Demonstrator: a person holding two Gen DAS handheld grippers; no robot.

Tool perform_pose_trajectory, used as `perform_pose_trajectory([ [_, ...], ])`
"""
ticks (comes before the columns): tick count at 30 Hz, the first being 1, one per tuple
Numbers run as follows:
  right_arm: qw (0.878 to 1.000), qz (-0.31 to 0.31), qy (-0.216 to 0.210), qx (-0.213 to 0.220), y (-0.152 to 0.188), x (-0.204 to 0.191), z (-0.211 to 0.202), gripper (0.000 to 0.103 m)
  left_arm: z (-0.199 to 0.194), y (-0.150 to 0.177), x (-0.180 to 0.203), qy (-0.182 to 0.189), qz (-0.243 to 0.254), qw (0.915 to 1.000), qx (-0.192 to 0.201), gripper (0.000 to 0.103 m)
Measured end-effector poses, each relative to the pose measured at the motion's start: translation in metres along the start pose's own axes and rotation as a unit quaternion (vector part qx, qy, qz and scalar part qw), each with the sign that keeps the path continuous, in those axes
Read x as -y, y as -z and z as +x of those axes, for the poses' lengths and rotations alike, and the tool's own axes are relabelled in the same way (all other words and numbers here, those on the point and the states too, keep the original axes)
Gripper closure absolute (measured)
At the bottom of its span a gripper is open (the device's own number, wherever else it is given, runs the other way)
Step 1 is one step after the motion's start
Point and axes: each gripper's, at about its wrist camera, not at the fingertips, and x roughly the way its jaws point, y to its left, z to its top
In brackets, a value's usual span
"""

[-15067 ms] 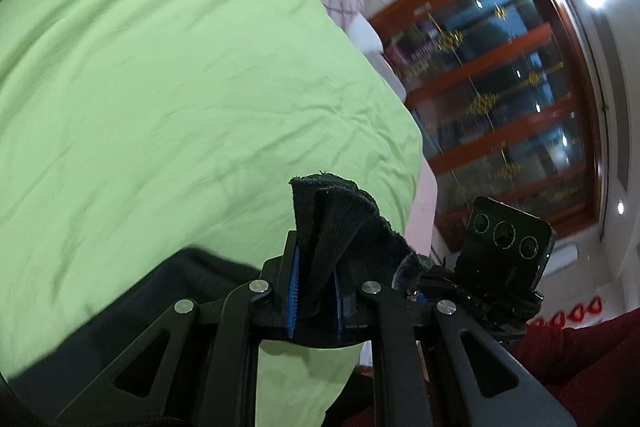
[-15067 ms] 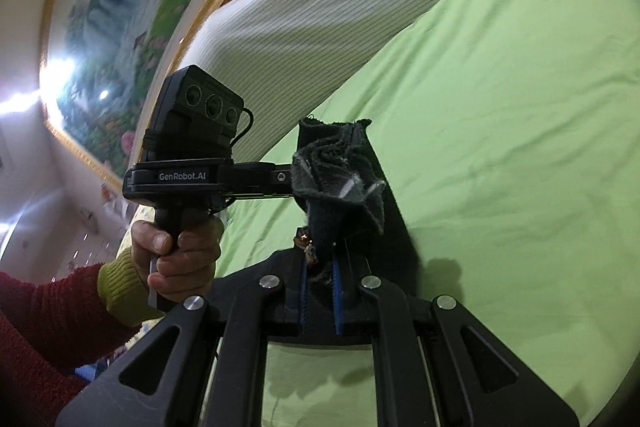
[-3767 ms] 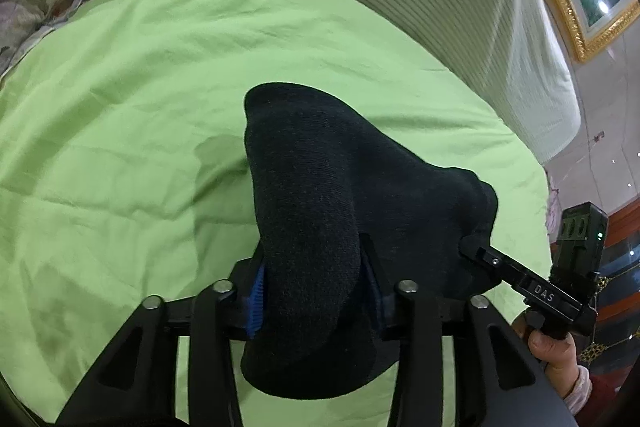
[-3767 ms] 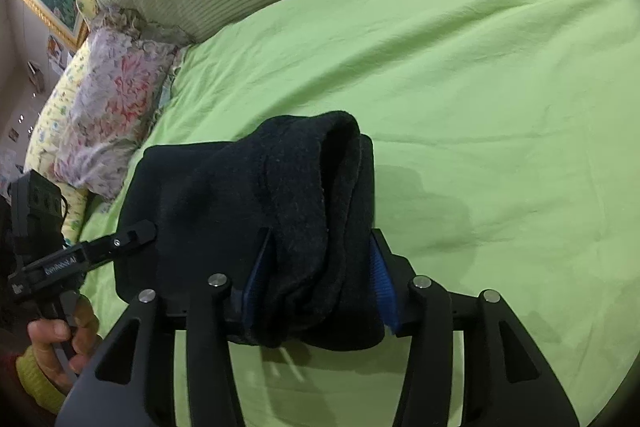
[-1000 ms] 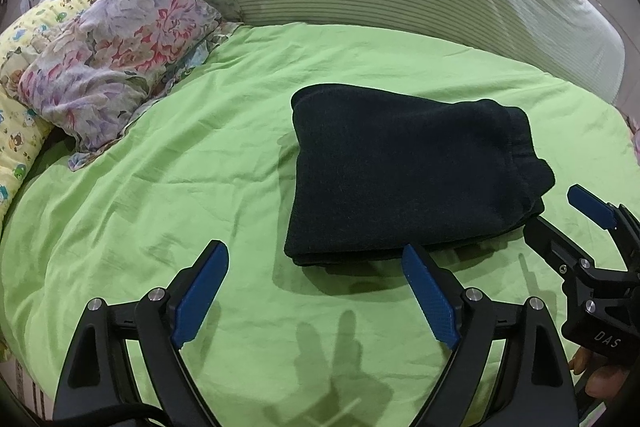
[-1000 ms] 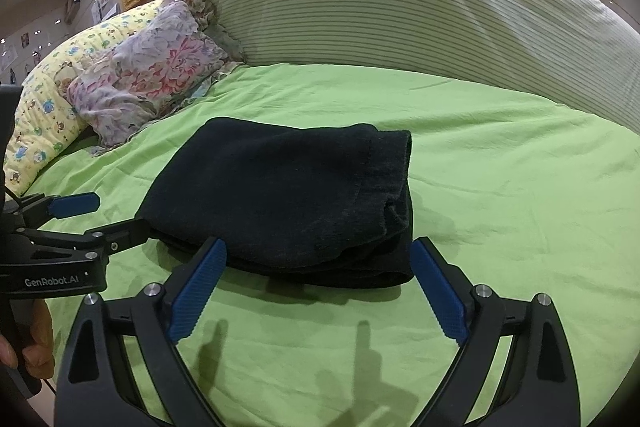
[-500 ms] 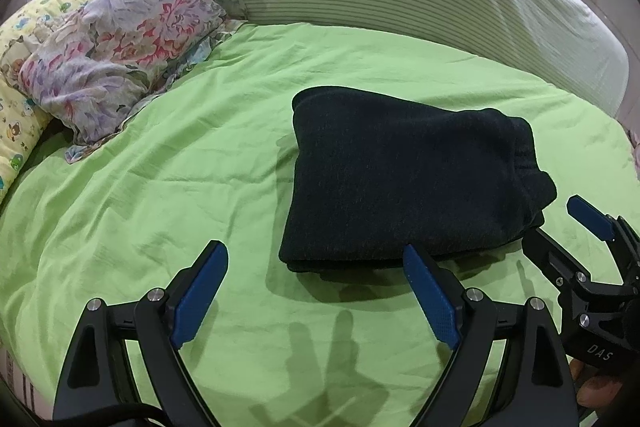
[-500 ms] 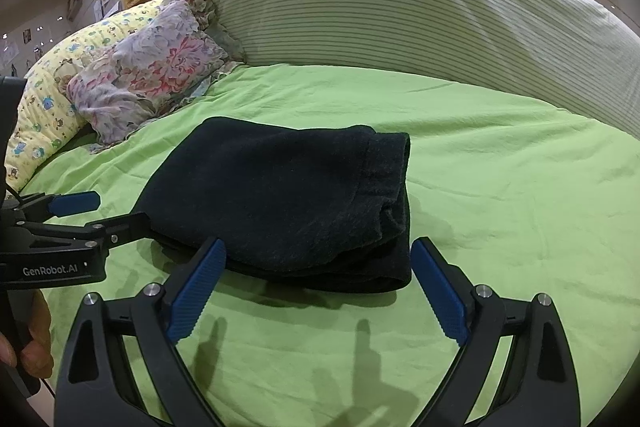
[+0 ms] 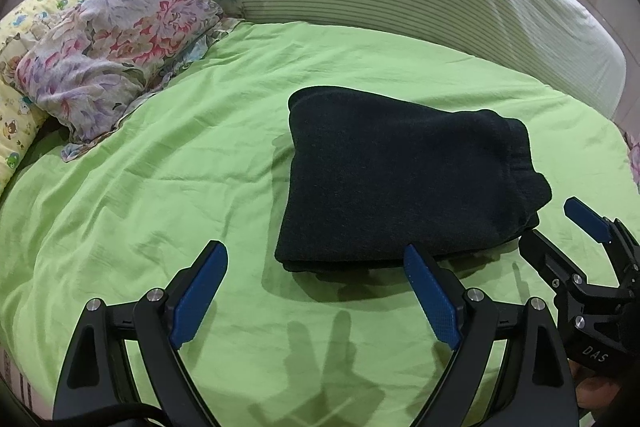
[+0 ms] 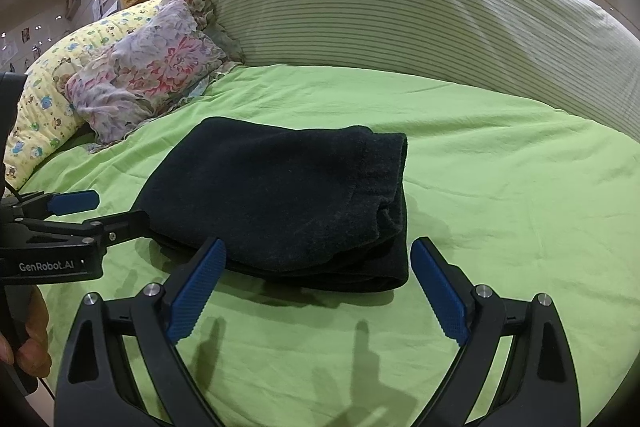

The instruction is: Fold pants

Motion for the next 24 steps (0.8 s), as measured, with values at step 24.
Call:
perform_pose_trajectory([
  [24, 1.000, 0.004, 0.002, 0.009, -0.0064, 0.0104, -0.0080, 0.009, -0.0094, -0.0015, 0.0088, 0.000, 0.007, 1.0000, 0.006, 0.013],
])
